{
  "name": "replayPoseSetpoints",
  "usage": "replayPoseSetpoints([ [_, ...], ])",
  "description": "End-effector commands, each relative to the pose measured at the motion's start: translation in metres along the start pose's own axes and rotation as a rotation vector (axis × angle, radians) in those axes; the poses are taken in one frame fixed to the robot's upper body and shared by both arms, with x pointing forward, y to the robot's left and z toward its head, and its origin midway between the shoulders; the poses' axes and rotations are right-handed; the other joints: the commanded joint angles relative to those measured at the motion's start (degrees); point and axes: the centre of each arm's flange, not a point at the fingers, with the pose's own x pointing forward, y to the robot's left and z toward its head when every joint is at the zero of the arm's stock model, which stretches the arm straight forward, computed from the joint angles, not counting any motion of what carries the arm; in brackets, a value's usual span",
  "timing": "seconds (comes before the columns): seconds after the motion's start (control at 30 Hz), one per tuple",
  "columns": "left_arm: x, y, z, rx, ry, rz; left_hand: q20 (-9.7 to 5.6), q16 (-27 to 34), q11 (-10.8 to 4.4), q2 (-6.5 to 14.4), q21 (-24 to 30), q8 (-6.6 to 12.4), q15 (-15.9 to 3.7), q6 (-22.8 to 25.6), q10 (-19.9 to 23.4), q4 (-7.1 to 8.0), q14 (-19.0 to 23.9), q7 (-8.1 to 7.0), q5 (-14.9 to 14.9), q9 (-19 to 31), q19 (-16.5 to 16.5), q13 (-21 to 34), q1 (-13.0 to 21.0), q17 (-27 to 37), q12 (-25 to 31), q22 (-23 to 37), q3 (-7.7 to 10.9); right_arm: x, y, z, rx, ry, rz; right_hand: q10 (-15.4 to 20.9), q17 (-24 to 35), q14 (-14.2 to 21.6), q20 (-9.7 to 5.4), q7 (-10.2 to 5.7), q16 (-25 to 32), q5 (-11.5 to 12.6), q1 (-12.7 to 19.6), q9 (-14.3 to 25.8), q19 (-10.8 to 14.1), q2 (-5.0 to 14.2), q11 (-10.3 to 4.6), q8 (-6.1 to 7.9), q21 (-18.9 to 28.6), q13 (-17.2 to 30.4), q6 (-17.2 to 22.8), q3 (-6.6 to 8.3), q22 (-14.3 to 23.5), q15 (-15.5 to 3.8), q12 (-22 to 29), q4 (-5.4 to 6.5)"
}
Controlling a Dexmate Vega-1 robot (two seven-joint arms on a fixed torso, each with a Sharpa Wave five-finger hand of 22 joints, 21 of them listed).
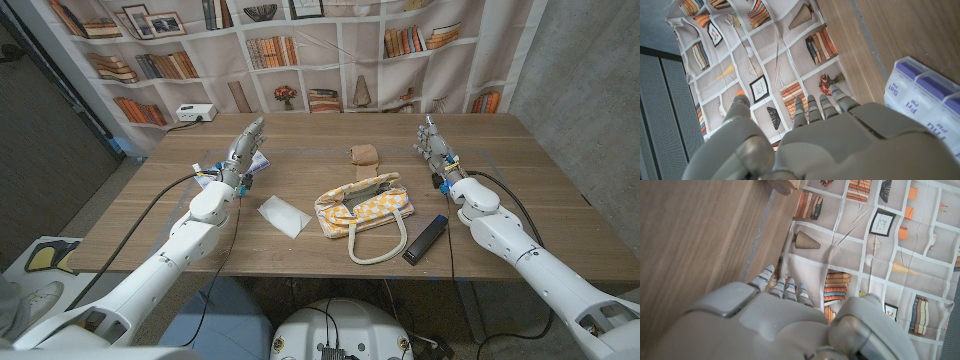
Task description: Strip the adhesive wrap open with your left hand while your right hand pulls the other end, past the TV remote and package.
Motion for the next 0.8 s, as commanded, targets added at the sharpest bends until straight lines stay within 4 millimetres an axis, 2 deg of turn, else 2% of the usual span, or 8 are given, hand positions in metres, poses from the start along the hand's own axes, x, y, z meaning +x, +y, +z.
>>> replayPoseSetpoints([
  [0.03,0.008,-0.002,0.004,0.128,-0.024,0.010,-0.77,0.4,0.17,0.0,0.5,0.16,-0.59,0.8,0.9,-0.26,0.7,0.52,0.0,0.1,1.0,0.2,1.2,0.1,0.3,0.0,0.55,0.002,-0.009,0.003,0.006,-0.018,0.003,-0.2,0.1,-0.5,0.29,0.28,0.0,-0.1,0.8,0.1,-0.6,-0.01,-0.09,0.14,-0.1,0.1,-0.5,-0.06,0.2,-0.14,0.3,-0.38],
  [0.23,0.011,-0.002,0.006,0.149,-0.025,0.000,-0.94,0.3,0.06,0.0,0.4,-0.06,-0.78,0.9,1.3,-0.40,1.0,0.92,0.0,0.1,1.2,0.2,1.8,0.1,0.3,0.0,0.72,0.005,-0.010,0.007,0.002,-0.022,0.008,-0.3,0.0,-0.6,0.26,0.30,0.0,-0.2,1.1,0.1,-0.7,0.03,-0.02,0.13,-0.1,0.1,-0.6,0.04,0.2,-0.16,0.3,-0.56],
  [0.37,0.012,-0.001,0.009,0.154,-0.030,-0.005,-1.02,0.2,0.18,0.1,0.3,-0.34,-0.91,1.0,1.7,-0.51,1.5,2.40,0.0,0.1,1.6,0.1,2.6,0.1,0.3,0.0,1.01,0.005,-0.014,0.008,0.001,-0.027,0.009,-0.4,0.0,-0.7,0.25,0.22,0.0,-0.3,1.5,0.1,-0.8,0.10,-0.06,0.15,0.0,0.1,-0.7,0.16,0.2,-0.12,0.3,-0.73],
  [0.57,0.013,-0.001,0.018,0.200,-0.036,-0.014,-1.03,0.1,0.16,0.3,0.2,-0.49,-0.96,0.9,1.7,-0.58,1.4,2.51,0.0,0.0,1.6,0.1,3.1,0.1,0.2,0.0,1.22,0.005,-0.019,0.011,0.005,-0.030,0.004,-0.4,0.0,-0.7,0.23,0.24,0.1,-0.3,1.9,0.1,-0.8,0.22,0.05,0.21,0.1,0.1,-0.7,0.31,0.2,0.00,0.3,-0.93],
  [0.63,0.013,-0.001,0.020,0.219,-0.032,-0.026,-1.16,0.2,0.46,0.5,0.4,-0.23,-1.10,2.9,3.4,-0.79,2.7,2.85,0.0,0.0,3.1,0.1,4.8,0.0,0.5,0.0,1.75,0.005,-0.020,0.012,0.001,-0.033,0.002,-0.4,0.0,-0.7,0.21,0.26,0.1,-0.3,2.0,0.1,-0.8,0.26,-0.02,0.21,0.1,0.1,-0.7,0.35,0.2,-0.02,0.4,-0.98],
  [0.8,0.011,-0.004,0.026,0.288,-0.041,-0.024,-1.19,0.3,0.32,0.7,0.4,-0.37,-1.37,3.2,3.7,-0.87,3.4,2.60,0.1,0.0,3.7,0.1,5.7,0.0,0.5,-0.1,2.10,0.004,-0.024,0.012,0.006,-0.035,-0.004,-0.3,0.0,-0.7,0.19,0.25,0.1,-0.4,2.3,0.1,-0.9,0.34,-0.02,0.26,0.2,0.0,-0.7,0.47,0.2,-0.05,0.4,-1.15],
])
